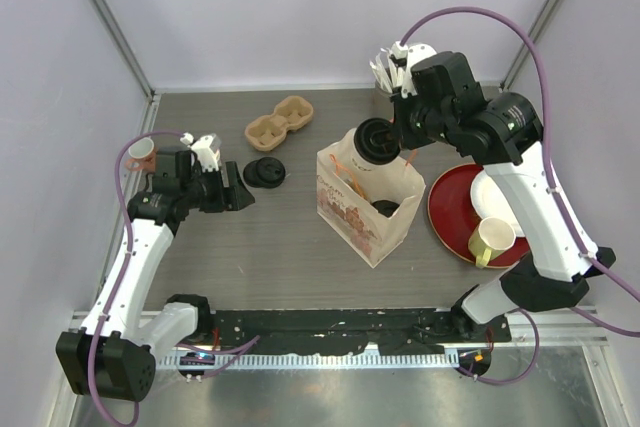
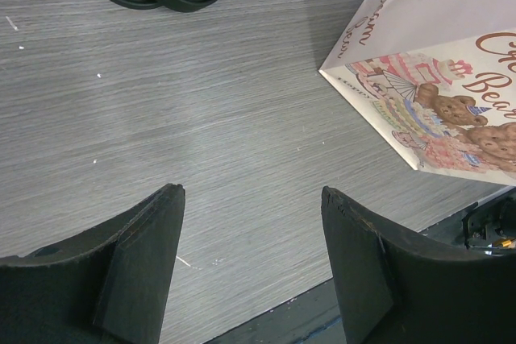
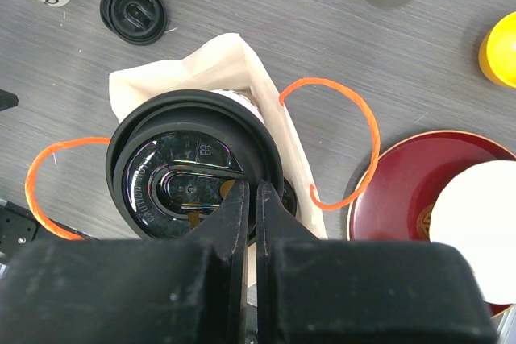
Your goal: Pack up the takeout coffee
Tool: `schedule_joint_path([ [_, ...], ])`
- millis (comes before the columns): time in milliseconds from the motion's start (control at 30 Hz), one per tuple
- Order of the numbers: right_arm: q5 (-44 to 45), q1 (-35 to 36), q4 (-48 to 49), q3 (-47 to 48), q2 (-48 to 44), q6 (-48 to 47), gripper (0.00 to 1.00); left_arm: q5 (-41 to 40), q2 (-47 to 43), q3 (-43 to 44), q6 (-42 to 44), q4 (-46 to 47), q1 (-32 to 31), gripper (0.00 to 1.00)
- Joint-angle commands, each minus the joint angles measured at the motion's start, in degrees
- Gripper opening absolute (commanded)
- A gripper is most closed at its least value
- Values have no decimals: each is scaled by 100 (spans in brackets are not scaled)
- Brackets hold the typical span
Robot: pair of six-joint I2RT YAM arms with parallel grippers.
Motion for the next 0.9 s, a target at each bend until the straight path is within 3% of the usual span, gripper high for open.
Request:
schedule_joint_path([
  [0,-260,-77,101,-87,14,33,1,114,-127,9,56,175,33,73],
  [867,-849,-235,181,-422,251,-11,1,167,-118,0,83,184,33,73],
])
